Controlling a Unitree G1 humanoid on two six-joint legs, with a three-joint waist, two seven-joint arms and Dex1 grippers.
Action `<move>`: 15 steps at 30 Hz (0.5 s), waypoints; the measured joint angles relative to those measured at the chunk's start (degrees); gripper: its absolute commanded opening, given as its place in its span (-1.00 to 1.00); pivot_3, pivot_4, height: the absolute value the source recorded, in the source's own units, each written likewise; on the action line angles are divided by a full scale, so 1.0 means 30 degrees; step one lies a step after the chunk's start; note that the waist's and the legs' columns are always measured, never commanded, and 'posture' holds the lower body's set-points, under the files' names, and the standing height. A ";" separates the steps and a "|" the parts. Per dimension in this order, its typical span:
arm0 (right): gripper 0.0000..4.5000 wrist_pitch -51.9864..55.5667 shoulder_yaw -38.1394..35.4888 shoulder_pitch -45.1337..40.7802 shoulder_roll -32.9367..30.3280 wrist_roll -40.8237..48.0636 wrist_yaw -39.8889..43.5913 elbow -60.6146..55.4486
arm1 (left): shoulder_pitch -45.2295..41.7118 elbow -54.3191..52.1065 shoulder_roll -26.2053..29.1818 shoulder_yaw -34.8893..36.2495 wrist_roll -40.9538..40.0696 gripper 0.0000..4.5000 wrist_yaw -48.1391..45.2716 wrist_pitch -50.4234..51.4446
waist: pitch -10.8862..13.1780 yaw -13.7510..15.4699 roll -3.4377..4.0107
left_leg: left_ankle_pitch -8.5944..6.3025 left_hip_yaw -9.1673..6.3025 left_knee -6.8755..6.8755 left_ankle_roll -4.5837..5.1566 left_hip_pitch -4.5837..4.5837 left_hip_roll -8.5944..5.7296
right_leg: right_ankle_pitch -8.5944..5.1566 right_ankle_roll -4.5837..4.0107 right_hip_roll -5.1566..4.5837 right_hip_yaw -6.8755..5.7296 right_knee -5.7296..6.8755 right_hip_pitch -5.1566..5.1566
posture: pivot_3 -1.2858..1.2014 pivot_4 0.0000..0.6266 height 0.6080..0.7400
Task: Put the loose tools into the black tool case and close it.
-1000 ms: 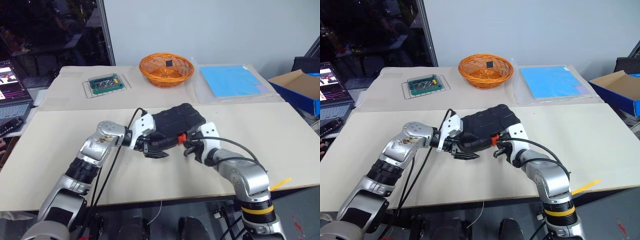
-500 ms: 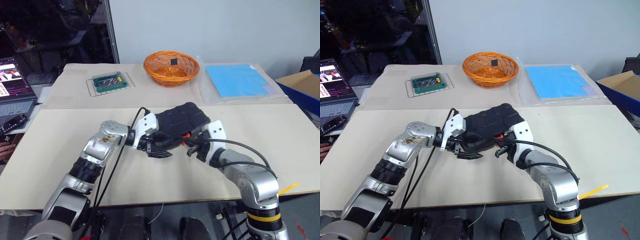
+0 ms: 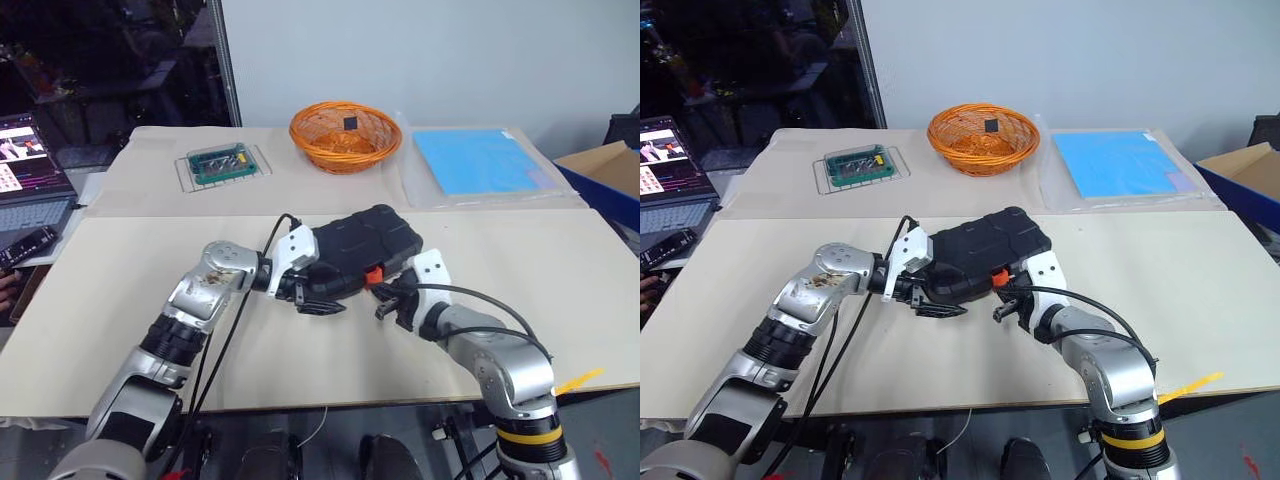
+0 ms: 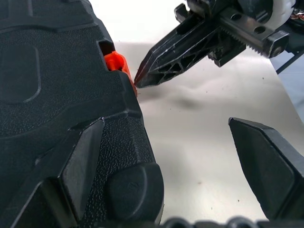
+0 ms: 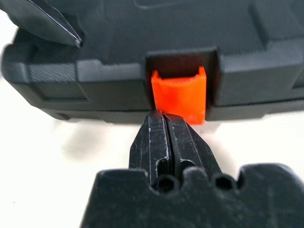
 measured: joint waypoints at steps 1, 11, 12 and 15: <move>-0.97 0.0000 0.0054 -0.0129 0.0023 -0.0020 -0.0020 0.0174 | -0.0022 0.0026 0.0003 0.0000 0.0057 1.00 0.0038 0.0021 | 0.0000 -0.0005 0.0000 | 0.0000 -0.0001 0.0000 0.0000 0.0001 0.0001 | 0.0003 0.0006 -0.0001 0.0001 0.0000 0.0000 | 0.03 -0.52 1.00; -0.97 -0.0005 0.0433 -0.0481 0.0113 -0.0416 -0.0201 0.1314 | -0.0158 -0.0083 -0.0045 -0.0086 0.0312 1.00 0.0135 0.0387 | -0.0004 -0.0034 0.0008 | 0.0000 -0.0001 -0.0001 -0.0002 0.0002 0.0009 | 0.0013 0.0013 -0.0012 0.0006 0.0001 -0.0004 | 0.03 -0.52 1.00; -0.97 -0.0009 0.0493 -0.0536 0.0129 -0.0532 -0.0200 0.1435 | -0.0114 -0.0134 -0.0045 -0.0095 0.0337 1.00 0.0134 0.0401 | -0.0004 -0.0031 0.0007 | 0.0000 -0.0002 -0.0002 -0.0002 0.0002 0.0009 | 0.0013 0.0013 -0.0012 0.0006 -0.0001 -0.0004 | 0.03 -0.52 1.00; -0.97 -0.0008 0.0572 -0.0778 0.0270 -0.0634 -0.0195 0.1845 | -0.0012 -0.0228 -0.0044 -0.0103 0.0406 1.00 0.0140 0.0413 | -0.0003 -0.0023 0.0008 | 0.0000 -0.0001 -0.0003 -0.0002 -0.0002 0.0009 | 0.0014 0.0011 -0.0012 0.0005 -0.0007 -0.0009 | 0.03 -0.52 1.00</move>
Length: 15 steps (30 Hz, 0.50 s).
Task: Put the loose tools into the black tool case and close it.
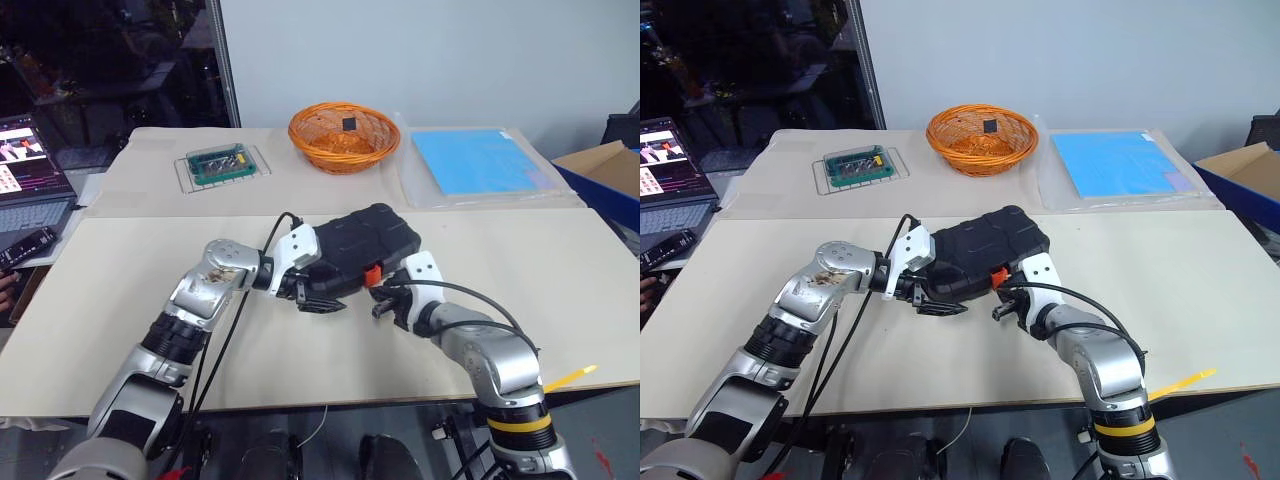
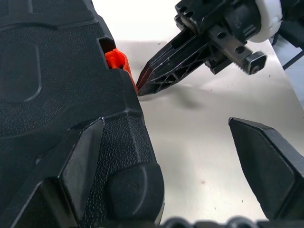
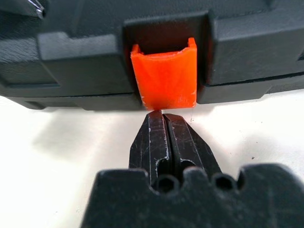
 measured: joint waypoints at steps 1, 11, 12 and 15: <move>-0.97 0.0000 0.0003 -0.0015 0.0015 -0.0014 0.0008 0.0042 | 0.0023 -0.0038 0.0000 0.0000 0.0006 1.00 0.0003 0.0005 | 0.0000 0.0003 0.0001 | 0.0000 0.0001 -0.0002 -0.0001 -0.0003 0.0000 | 0.0000 -0.0001 -0.0001 0.0001 -0.0003 -0.0002 | 0.03 -0.52 1.00; -0.97 0.0836 -0.0959 0.0415 -0.0628 0.0826 0.0301 -0.2600 | 0.0103 -0.0238 -0.0008 -0.0027 0.0014 1.00 0.0008 0.0073 | -0.0009 0.0082 0.0014 | 0.0000 0.0002 -0.0086 0.0000 -0.0012 -0.0002 | 0.0004 0.0002 0.0002 -0.0009 -0.0113 0.0000 | 0.03 -0.52 1.00; -0.97 0.0835 -0.1019 0.0409 -0.0625 0.0843 0.0286 -0.2858 | 0.0104 -0.0240 -0.0010 -0.0030 0.0014 1.00 0.0014 0.0073 | -0.0014 0.0092 0.0015 | 0.0000 0.0001 -0.0096 -0.0001 -0.0011 -0.0002 | 0.0004 0.0002 0.0005 -0.0015 -0.0127 0.0003 | 0.03 -0.52 1.00; -0.97 0.0862 -0.1106 0.0413 -0.0623 0.0856 0.0207 -0.2952 | 0.0107 -0.0287 -0.0027 -0.0041 0.0014 1.00 0.0001 0.0073 | -0.0019 0.0101 0.0021 | 0.0000 0.0003 -0.0127 0.0000 -0.0013 -0.0008 | 0.0018 0.0014 0.0009 -0.0022 -0.0189 0.0013 | 0.03 -0.52 1.00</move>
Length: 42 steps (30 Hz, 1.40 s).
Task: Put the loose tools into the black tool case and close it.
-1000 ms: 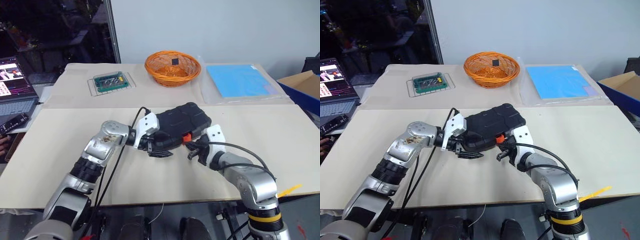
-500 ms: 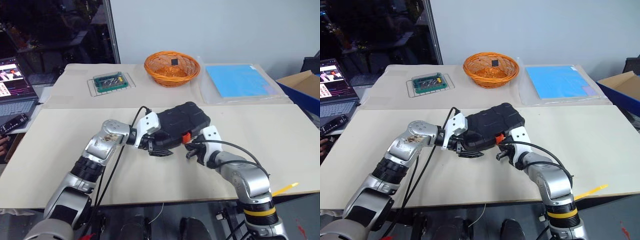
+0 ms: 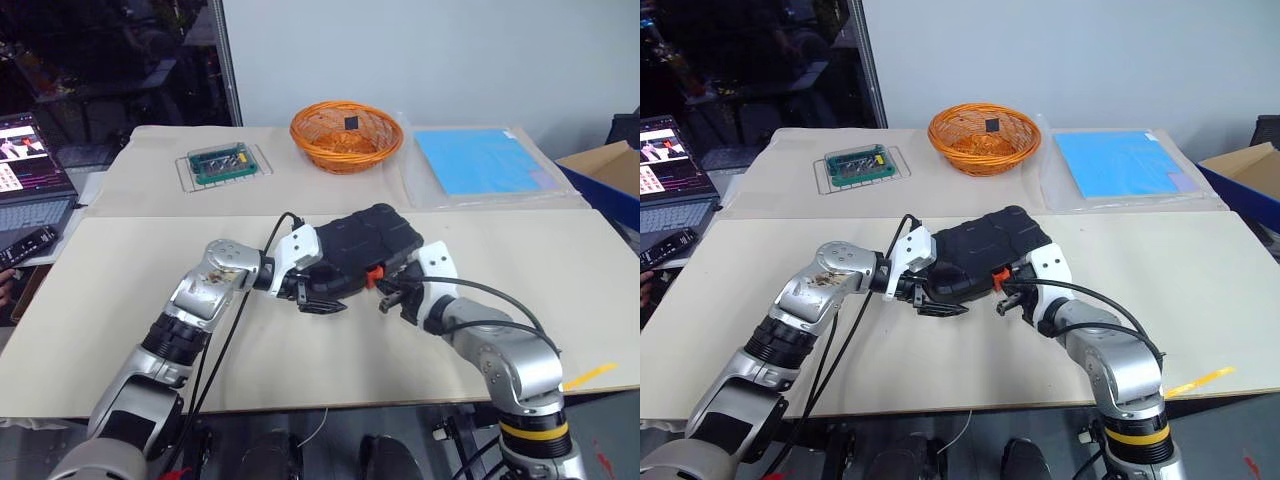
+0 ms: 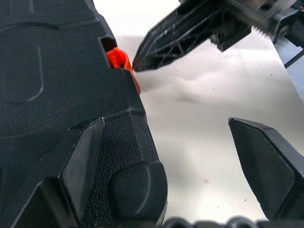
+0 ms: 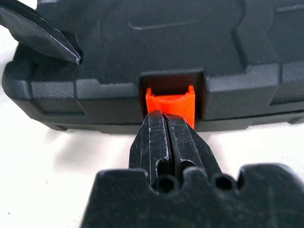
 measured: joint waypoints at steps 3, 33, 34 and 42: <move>-0.97 0.0017 -0.0003 -0.0003 0.0049 0.0001 -0.0063 0.0003 | -0.0005 -0.0002 -0.0004 -0.0011 0.0000 1.00 -0.0003 0.0000 | -0.0002 -0.0001 0.0004 | 0.0000 0.0003 -0.0005 0.0001 0.0000 -0.0003 | 0.0011 0.0009 0.0001 -0.0003 -0.0028 0.0011 | 0.03 -0.52 1.00; -0.97 -0.1208 -0.1141 0.0071 0.0688 0.1273 0.0154 0.0031 | 0.0184 -0.0214 -0.0183 -0.0019 0.0157 1.00 0.0249 0.0284 | -0.0147 0.0025 0.0053 | -0.0001 0.0012 -0.0081 0.0005 0.0015 -0.0022 | 0.0032 0.0002 0.0001 -0.0012 -0.0070 0.0015 | 0.03 -0.52 1.00; -0.97 -0.1231 -0.1135 0.0067 0.0713 0.1262 0.0116 0.0138 | 0.0184 -0.0213 -0.0192 -0.0019 0.0157 1.00 0.0250 0.0283 | -0.0147 0.0029 0.0053 | -0.0001 0.0010 -0.0080 0.0006 0.0014 -0.0022 | 0.0022 0.0018 0.0001 -0.0013 -0.0070 0.0015 | 0.03 -0.52 1.00; -0.97 -0.2051 0.0242 -0.0620 -0.0006 -0.0063 -0.0156 0.1844 | 0.0311 -0.0157 -0.0211 -0.0024 0.0215 1.00 0.0332 0.0282 | -0.0273 -0.0012 -0.0006 | -0.0001 0.0015 -0.0084 0.0005 0.0032 -0.0018 | 0.0018 0.0009 0.0000 -0.0014 -0.0068 0.0022 | 0.03 -0.52 1.00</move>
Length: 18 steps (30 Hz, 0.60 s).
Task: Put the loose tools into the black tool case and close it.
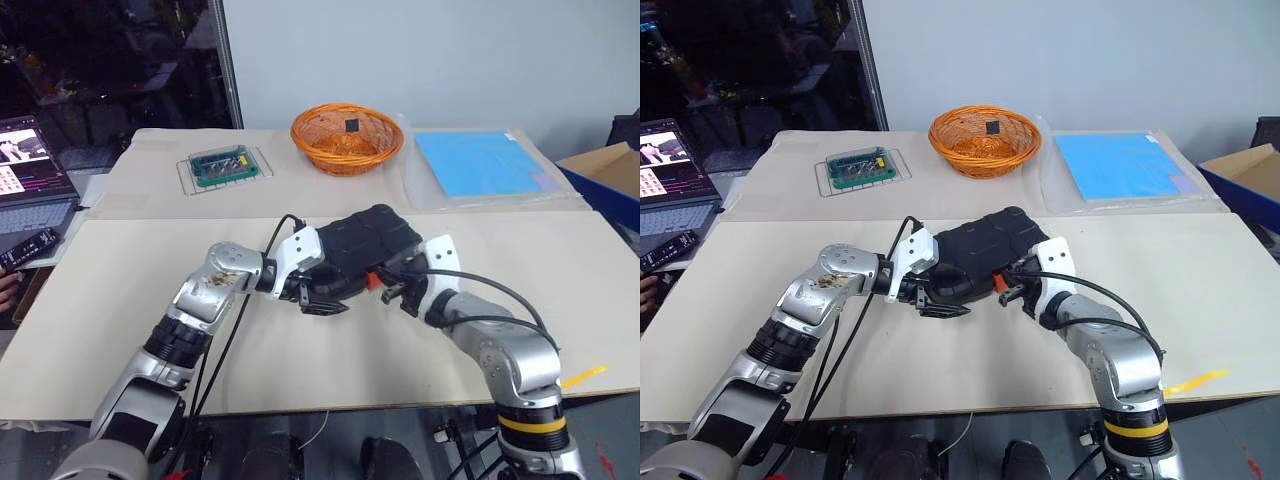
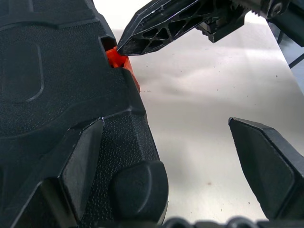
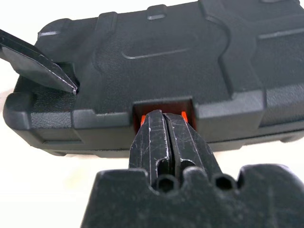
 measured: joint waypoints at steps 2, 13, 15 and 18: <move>-0.97 -0.0321 0.0383 -0.0020 -0.0021 -0.0263 -0.0012 0.0329 | 0.0062 0.0041 -0.0001 -0.0021 0.0009 1.00 0.0073 0.0000 | -0.0082 -0.0016 -0.0051 | 0.0000 0.0000 -0.0009 0.0000 0.0012 0.0001 | -0.0005 -0.0004 -0.0001 0.0001 0.0000 0.0004 | 0.03 -0.52 1.00; -0.97 -0.0883 0.1653 -0.0240 0.0419 -0.1569 -0.0037 0.1725 | 0.0284 0.0427 -0.0002 -0.0089 0.0180 1.00 0.0401 0.0011 | -0.0540 -0.0073 -0.0145 | -0.0007 -0.0001 -0.0078 -0.0013 0.0117 0.0026 | -0.0033 -0.0032 -0.0051 0.0071 -0.0003 0.0039 | 0.03 -0.52 1.00; -0.97 -0.0894 0.1645 -0.0247 0.0489 -0.1620 -0.0068 0.1901 | 0.0306 0.0428 -0.0009 -0.0099 0.0180 1.00 0.0435 0.0025 | -0.0597 -0.0081 -0.0136 | -0.0007 -0.0001 -0.0091 -0.0015 0.0129 0.0027 | -0.0041 -0.0044 -0.0061 0.0078 -0.0002 0.0039 | 0.03 -0.52 1.00; -0.97 -0.1061 0.1617 -0.0261 0.0709 -0.1657 -0.0073 0.2296 | 0.0350 0.0452 -0.0022 -0.0147 0.0182 1.00 0.0456 0.0090 | -0.0654 -0.0091 -0.0147 | -0.0009 -0.0002 -0.0109 -0.0020 0.0149 0.0029 | -0.0043 -0.0047 -0.0070 0.0077 -0.0001 0.0040 | 0.03 -0.52 1.00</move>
